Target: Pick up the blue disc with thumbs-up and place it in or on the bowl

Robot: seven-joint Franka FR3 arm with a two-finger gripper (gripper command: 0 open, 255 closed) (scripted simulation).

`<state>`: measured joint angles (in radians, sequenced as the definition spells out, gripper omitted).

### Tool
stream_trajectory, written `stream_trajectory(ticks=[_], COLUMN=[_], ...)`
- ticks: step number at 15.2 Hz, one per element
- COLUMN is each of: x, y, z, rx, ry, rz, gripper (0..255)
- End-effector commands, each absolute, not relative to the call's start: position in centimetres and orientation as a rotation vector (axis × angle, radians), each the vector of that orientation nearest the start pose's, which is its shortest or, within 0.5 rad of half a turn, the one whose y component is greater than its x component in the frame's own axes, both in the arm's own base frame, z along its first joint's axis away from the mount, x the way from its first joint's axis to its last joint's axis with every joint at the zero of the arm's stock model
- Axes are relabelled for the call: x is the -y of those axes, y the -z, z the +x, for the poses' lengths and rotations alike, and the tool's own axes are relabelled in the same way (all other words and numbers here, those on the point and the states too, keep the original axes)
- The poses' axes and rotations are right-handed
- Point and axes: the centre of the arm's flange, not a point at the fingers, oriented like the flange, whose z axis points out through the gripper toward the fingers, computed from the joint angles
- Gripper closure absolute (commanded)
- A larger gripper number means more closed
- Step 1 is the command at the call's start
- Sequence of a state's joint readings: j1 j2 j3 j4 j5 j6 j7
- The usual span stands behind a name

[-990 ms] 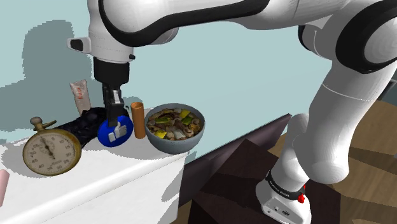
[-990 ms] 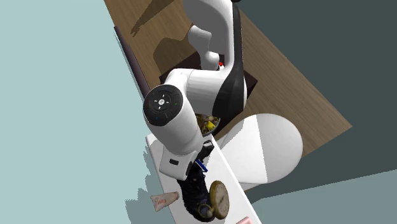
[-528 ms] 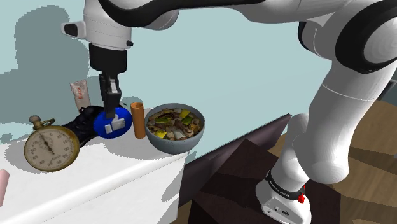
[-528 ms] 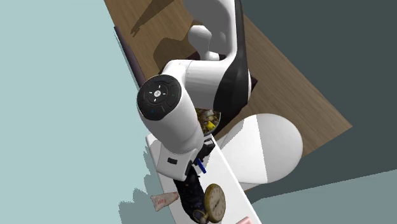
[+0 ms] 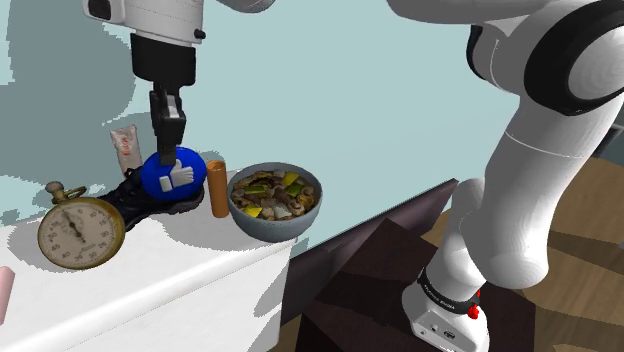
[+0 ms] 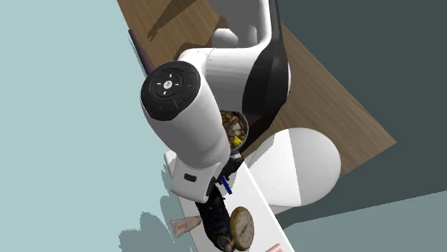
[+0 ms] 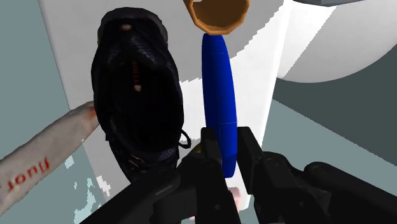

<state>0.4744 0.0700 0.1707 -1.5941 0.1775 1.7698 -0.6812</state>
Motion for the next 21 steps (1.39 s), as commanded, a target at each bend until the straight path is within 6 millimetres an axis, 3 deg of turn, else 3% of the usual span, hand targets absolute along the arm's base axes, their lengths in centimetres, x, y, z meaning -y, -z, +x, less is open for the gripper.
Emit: stream_trajectory(ticks=[1, 18, 21], x=[-36.6, -36.6, -33.8], y=[-60.5, -69.3, -70.3], z=[46.7, 46.7, 44.1], rx=[1.785, 1.785, 1.785], ry=[0.162, 0.162, 0.162], rz=[-2.350, -2.350, -2.350], gripper=[255, 255, 255])
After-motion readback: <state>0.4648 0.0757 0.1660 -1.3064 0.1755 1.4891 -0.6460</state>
